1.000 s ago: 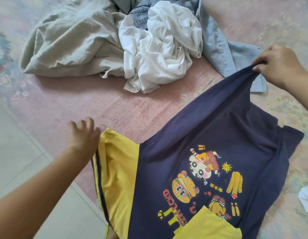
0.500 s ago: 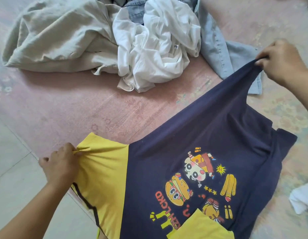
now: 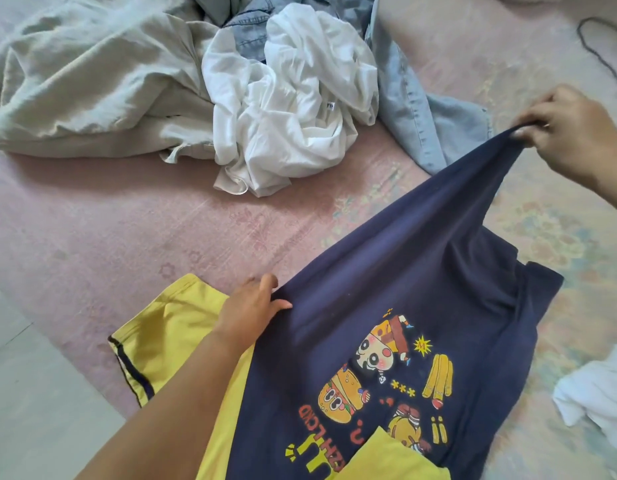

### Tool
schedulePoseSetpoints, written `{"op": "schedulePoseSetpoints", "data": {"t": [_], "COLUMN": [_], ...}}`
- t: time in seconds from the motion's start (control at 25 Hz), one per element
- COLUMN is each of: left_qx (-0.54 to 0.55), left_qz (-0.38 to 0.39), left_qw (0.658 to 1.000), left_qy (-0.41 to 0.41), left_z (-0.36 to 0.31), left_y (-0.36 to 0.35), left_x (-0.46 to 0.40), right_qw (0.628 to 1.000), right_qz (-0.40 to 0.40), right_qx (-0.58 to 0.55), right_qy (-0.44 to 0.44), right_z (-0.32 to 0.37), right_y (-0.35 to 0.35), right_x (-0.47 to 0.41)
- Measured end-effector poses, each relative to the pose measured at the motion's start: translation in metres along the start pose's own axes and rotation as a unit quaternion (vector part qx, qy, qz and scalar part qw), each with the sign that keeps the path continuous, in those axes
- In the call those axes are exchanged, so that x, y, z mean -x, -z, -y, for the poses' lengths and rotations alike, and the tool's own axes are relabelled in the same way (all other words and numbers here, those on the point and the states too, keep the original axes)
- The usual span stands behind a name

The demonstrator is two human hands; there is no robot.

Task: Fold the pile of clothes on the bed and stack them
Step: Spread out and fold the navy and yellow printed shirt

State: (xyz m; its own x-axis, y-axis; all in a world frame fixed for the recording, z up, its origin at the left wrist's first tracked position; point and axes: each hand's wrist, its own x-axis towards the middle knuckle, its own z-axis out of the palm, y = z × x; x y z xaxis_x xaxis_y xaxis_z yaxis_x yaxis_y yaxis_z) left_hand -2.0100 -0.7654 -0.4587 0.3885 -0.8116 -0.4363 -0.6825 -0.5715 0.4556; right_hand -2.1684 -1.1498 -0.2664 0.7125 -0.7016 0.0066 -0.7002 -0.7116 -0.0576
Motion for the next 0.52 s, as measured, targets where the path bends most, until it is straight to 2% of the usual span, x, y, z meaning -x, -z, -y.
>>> {"op": "schedulePoseSetpoints", "data": {"t": [0.08,0.2,0.32,0.4,0.52], "left_qx": [-0.025,-0.065,-0.103,-0.128,-0.154], "left_qz": [-0.086,-0.162,-0.201,-0.225,-0.196], "left_qw": [0.994,0.973,0.959,0.956,0.966], "left_qy": [-0.058,-0.153,-0.171,-0.135,-0.065], "left_z": [0.014,0.038,0.049,0.048,0.046], "left_y": [0.006,0.009,0.008,0.006,-0.003], "left_x": [0.012,0.032,0.039,0.038,0.031], "right_qw": [1.0,0.996,0.988,0.993,0.981], "right_qz": [0.01,0.03,0.056,0.066,0.077], "right_qx": [0.013,0.078,0.144,0.092,-0.106], "right_qy": [0.004,0.01,-0.008,-0.022,-0.141], "right_z": [0.0,0.005,0.02,0.032,0.049], "right_y": [0.001,-0.005,-0.016,-0.03,-0.06], "right_x": [-0.003,-0.008,-0.021,-0.038,-0.066]}}
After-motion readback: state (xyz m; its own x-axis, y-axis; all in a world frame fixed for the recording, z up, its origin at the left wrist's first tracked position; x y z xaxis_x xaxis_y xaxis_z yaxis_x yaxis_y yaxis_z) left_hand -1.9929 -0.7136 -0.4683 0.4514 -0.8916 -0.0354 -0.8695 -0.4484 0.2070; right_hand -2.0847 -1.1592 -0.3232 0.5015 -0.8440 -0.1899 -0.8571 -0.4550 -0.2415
